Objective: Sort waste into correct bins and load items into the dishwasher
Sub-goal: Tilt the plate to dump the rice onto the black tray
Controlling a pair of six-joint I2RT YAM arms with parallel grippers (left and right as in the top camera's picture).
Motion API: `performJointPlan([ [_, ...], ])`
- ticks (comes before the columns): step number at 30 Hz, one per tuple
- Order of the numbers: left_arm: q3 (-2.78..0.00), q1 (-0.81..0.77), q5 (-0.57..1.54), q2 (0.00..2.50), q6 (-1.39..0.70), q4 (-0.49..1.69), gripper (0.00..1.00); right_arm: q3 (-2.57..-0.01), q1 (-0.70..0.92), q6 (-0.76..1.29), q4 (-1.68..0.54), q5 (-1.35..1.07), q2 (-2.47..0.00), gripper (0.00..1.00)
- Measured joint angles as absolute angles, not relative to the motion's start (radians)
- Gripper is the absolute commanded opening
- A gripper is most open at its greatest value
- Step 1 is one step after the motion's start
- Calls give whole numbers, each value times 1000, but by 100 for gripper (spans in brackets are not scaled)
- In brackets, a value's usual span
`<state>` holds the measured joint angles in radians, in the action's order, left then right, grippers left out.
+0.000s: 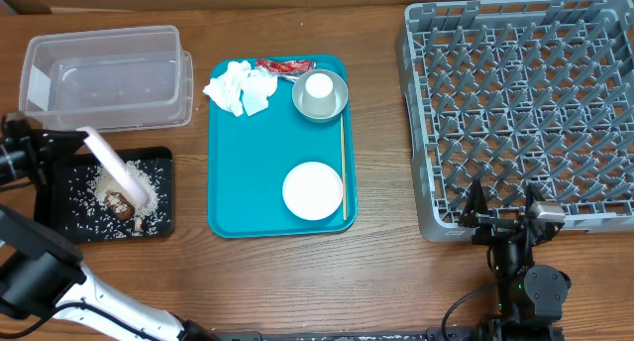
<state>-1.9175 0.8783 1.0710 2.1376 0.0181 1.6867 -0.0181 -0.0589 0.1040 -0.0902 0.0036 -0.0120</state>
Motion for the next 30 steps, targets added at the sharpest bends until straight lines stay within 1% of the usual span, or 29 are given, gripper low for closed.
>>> performJointPlan([
  [12, -1899, 892, 1150, 2137, 36, 1687, 4, -18, -59, 104, -91, 4, -12, 100],
  [30, -1885, 892, 1152, 2111, 33, 1687, 4, -18, -59, 104, -90, 4, -12, 100],
])
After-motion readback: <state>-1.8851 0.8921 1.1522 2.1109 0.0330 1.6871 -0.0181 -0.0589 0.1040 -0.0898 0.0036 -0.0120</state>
